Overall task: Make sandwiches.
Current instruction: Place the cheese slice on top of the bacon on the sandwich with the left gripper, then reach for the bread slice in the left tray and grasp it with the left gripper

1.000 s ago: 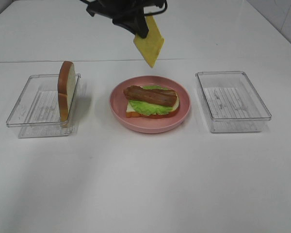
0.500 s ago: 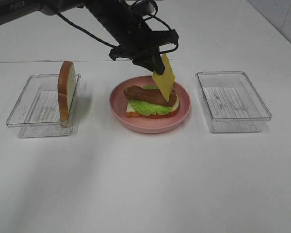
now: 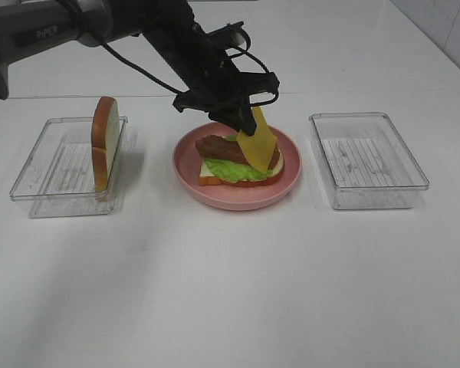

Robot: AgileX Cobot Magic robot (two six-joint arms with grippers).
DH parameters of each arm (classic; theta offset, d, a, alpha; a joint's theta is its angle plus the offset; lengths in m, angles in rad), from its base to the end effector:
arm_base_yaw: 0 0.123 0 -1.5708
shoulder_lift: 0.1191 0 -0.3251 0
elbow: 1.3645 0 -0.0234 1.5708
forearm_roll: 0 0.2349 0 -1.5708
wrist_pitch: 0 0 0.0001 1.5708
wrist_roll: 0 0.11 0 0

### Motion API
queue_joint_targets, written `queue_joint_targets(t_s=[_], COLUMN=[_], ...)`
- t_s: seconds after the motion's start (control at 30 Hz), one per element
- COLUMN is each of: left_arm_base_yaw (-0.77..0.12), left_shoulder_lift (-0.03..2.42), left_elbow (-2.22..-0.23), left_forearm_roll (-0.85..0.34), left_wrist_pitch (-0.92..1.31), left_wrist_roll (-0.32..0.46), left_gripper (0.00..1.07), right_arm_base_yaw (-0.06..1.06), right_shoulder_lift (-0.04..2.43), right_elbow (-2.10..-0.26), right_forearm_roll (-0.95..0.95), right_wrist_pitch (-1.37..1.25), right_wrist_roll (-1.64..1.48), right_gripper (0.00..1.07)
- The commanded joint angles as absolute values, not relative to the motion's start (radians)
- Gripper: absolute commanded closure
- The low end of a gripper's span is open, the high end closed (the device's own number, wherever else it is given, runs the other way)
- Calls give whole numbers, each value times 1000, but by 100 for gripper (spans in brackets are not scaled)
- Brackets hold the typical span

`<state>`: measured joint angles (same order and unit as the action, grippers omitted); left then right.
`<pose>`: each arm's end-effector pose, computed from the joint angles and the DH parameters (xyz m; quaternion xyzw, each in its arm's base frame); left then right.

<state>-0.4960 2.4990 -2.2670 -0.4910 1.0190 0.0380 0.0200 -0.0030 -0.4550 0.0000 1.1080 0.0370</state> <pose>0.4736 -0.3065 0.1847 0.1706 0.9382 -0.2670 0.1391 -0.0412 -0.0008 0.2437 0.0074 0.8756 0.0138 0.4827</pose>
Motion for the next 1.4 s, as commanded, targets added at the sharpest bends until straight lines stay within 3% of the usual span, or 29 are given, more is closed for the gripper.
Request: queue_joint_targets(t_s=[0.03, 0.13, 0.17, 0.2, 0.23, 0.27, 0.3, 0.33, 0.37, 0.4, 0.43, 0.63, 1.0, 1.4], left_arm_base_yaw=[-502, -502, -502, -502, -502, -502, -502, -502, -502, -502, -502, -502, -499, -389], left_shoulder_lift=[2499, 2499, 2499, 2499, 2499, 2499, 2499, 2499, 2497, 2497, 2491, 2461, 2435, 2280], left_elbow=[-2269, -2269, -2269, -2269, -2269, -2270, -2272, -2272, -2283, -2283, -2299, -2362, -2520, -2458], left_forearm_roll=[-448, -429, -418, -402, -402, -390, -383, -383, -358, -358, -314, -209, -133, -102], left_wrist_pitch=[1017, 1017, 1020, 1022, 1022, 1023, 1024, 1024, 1024, 1024, 1023, 1060, 1303, 1319], left_wrist_roll=[43, 43, 43, 42, 42, 39, 32, 32, 0, 0, -24, -84, -76, -81], left_gripper=[107, 103, 97, 83, 83, 64, 54, 54, 27, 27, 4, 5, 5, 5], right_arm_base_yaw=[19, 19, 19, 19, 19, 19, 19, 19, 19, 19, 19, 19, 19, 19], right_shoulder_lift=[-33, -33, -33, -33, -33, -33, -33, -33, -33, -33, -33, -33, -33, -33], right_elbow=[-452, -452, -452, -452, -452, -452, -452, -452, -452, -452, -452, -452, -452, -452], right_forearm_roll=[0, 0, 0, 0, 0, 0, 0, 0, 0, 0, 0, 0, 0, 0], right_wrist_pitch=[1100, 1100, 1100, 1100, 1100, 1100, 1100, 1100, 1100, 1100, 1100, 1100, 1100, 1100], right_wrist_roll=[32, 32, 32, 32, 32, 32, 32, 32, 32, 32, 32, 32, 32, 32], right_gripper=[9, 9, 9, 9, 9, 9, 9, 9, 9, 9, 9, 9, 9, 9])
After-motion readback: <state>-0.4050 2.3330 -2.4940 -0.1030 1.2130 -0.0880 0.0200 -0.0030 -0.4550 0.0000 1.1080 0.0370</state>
